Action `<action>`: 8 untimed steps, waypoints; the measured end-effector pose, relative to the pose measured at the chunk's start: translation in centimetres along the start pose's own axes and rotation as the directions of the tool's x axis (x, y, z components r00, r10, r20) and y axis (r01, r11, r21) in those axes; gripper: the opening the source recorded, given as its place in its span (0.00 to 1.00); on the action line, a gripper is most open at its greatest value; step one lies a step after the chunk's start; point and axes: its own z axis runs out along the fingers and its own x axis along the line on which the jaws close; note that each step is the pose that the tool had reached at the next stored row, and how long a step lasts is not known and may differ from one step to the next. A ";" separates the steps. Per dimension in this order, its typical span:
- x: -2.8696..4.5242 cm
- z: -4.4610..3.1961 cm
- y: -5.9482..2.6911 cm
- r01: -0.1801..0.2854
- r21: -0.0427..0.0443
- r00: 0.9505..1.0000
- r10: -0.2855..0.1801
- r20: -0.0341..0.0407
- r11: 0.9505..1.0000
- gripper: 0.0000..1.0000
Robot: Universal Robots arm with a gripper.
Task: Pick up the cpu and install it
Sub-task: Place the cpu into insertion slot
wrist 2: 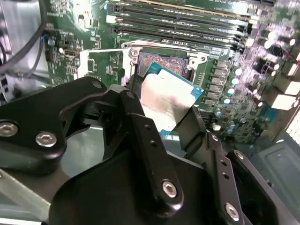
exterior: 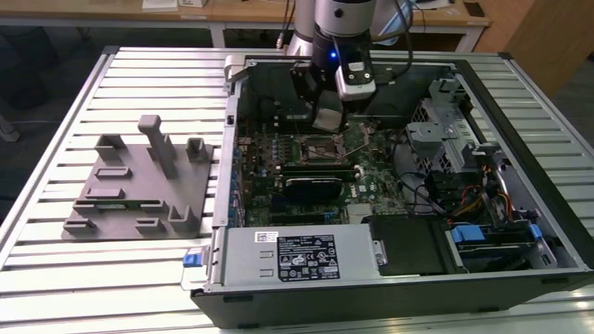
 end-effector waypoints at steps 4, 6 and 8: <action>0.00 0.01 0.00 -0.067 0.002 0.998 0.067 0.002 0.998 0.55; 0.00 0.02 0.00 -0.099 0.002 0.995 0.099 0.003 0.995 0.55; 0.00 0.03 0.00 -0.130 0.003 0.991 0.130 0.004 0.991 0.55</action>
